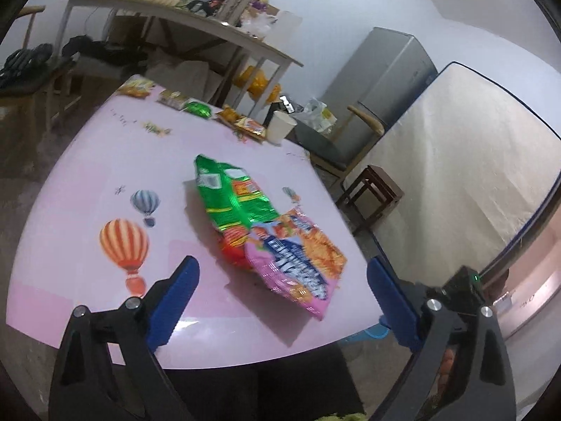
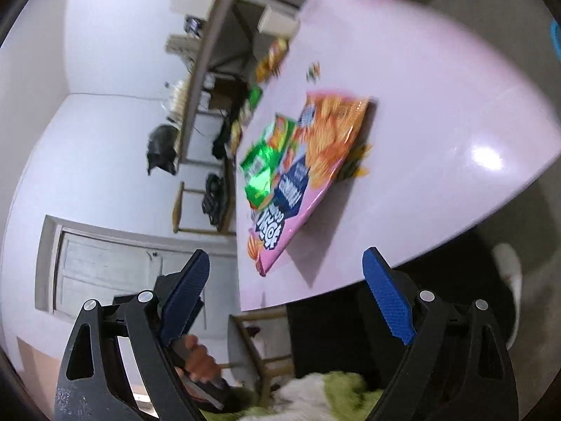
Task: Collect trash
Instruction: 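Move both open tools back over the snack bags on the table, then grasp the pink chip bag with the right tool while the left tool grasps the green bag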
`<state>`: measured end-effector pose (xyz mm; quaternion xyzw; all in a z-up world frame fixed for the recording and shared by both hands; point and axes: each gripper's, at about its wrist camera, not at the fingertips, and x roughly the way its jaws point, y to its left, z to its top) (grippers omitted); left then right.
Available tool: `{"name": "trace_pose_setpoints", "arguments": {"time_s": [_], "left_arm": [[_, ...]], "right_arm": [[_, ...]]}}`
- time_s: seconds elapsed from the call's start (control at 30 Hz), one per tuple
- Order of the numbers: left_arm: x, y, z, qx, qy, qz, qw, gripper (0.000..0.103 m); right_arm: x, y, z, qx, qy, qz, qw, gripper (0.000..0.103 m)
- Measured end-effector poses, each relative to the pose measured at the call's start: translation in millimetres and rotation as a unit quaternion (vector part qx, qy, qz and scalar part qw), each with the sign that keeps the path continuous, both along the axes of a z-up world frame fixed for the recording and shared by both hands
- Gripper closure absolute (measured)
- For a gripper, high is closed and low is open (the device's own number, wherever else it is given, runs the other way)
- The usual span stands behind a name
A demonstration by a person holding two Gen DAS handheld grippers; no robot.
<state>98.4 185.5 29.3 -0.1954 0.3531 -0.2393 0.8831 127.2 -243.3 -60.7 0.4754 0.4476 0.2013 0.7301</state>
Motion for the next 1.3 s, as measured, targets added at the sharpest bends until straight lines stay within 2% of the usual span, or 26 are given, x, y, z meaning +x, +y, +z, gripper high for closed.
{"name": "trace_pose_setpoints", "arguments": {"time_s": [0.1, 0.17, 0.33, 0.4, 0.47, 0.5, 0.57, 0.67, 0.77, 0.93, 1.1, 1.2, 1.3], "left_arm": [[8, 5, -10, -0.009, 0.017, 0.003, 0.9998, 0.016], [17, 8, -21, -0.019, 0.029, 0.002, 0.9994, 0.02], [41, 7, -38, -0.032, 0.052, -0.013, 0.9981, 0.027], [46, 6, -41, -0.029, 0.054, -0.016, 0.998, 0.029], [50, 5, -43, -0.026, 0.055, -0.016, 0.998, 0.03], [52, 5, -44, -0.026, 0.056, -0.015, 0.998, 0.031], [55, 6, -47, -0.029, 0.061, -0.013, 0.9976, 0.032], [59, 9, -53, -0.028, 0.07, -0.007, 0.9971, 0.033], [66, 11, -56, -0.029, 0.081, 0.002, 0.9963, 0.034], [82, 6, -56, -0.024, 0.094, 0.011, 0.9952, 0.034], [101, -6, -60, -0.004, 0.117, 0.02, 0.9929, 0.034], [112, -15, -65, 0.01, 0.139, 0.031, 0.9897, 0.035], [116, -24, -75, 0.002, 0.169, 0.037, 0.9849, 0.035]], "right_arm": [[25, 19, -17, 0.007, 0.056, 0.001, 0.998, 0.023], [34, 31, -24, 0.012, 0.077, -0.002, 0.997, 0.025], [49, 56, -28, 0.006, 0.094, -0.005, 0.996, 0.035], [52, 63, -31, 0.009, 0.102, -0.001, 0.995, 0.044], [53, 69, -32, 0.012, 0.108, 0.004, 0.994, 0.059], [55, 72, -34, 0.012, 0.108, 0.012, 0.994, 0.063], [54, 71, -34, 0.016, 0.105, 0.025, 0.994, 0.081], [53, 66, -34, 0.026, 0.097, 0.036, 0.994, 0.089], [48, 53, -33, 0.032, 0.09, 0.041, 0.995, 0.093], [36, 26, -26, 0.024, 0.064, 0.053, 0.996, 0.093], [23, -1, -26, 0.007, 0.052, 0.04, 0.998, 0.093], [20, -11, -29, -0.004, 0.053, 0.028, 0.998, 0.093], [20, -14, -31, -0.007, 0.055, 0.02, 0.998, 0.093]]}}
